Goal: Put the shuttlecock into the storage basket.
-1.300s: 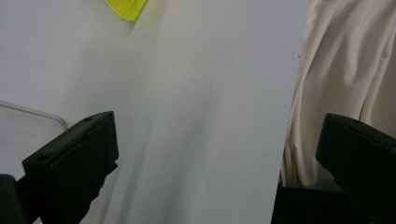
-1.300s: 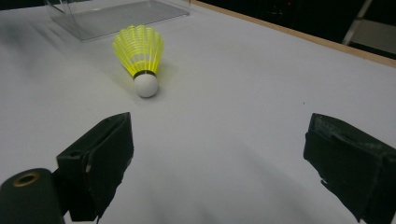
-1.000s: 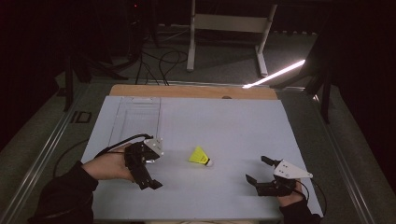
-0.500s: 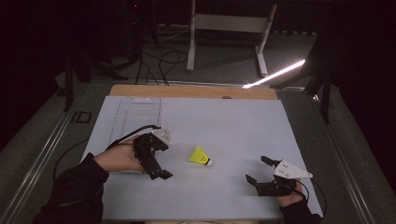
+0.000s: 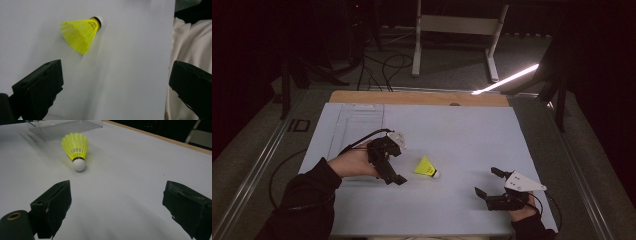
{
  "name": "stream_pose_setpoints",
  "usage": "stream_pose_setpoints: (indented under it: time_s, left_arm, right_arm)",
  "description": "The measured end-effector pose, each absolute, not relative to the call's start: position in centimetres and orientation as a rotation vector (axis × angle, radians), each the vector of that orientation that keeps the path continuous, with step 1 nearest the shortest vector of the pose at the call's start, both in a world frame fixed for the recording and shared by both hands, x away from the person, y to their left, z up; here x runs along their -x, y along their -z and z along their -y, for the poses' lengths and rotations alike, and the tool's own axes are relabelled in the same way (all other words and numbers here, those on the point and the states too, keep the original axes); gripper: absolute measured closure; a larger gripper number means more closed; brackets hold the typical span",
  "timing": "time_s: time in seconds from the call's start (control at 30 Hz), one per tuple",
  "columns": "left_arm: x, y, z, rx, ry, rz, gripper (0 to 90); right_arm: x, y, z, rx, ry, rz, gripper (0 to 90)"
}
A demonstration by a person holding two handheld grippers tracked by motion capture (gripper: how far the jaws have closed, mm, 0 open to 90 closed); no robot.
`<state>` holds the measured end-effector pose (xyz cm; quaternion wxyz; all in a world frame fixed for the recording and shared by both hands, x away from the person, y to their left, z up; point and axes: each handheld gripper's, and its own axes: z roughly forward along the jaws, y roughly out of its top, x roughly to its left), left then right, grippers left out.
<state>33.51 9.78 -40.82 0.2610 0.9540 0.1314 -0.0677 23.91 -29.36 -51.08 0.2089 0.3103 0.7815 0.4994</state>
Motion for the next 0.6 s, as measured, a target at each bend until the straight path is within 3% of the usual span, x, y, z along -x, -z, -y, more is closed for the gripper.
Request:
stream_pose_setpoints:
  time_s: [0.6]
  left_arm:
    - [-35.4, 43.6, -7.3, -2.593, 0.148, -0.409, 2.2]
  right_arm:
    - [-23.9, 51.1, 29.4, -0.862, -1.386, -2.181, 8.4]
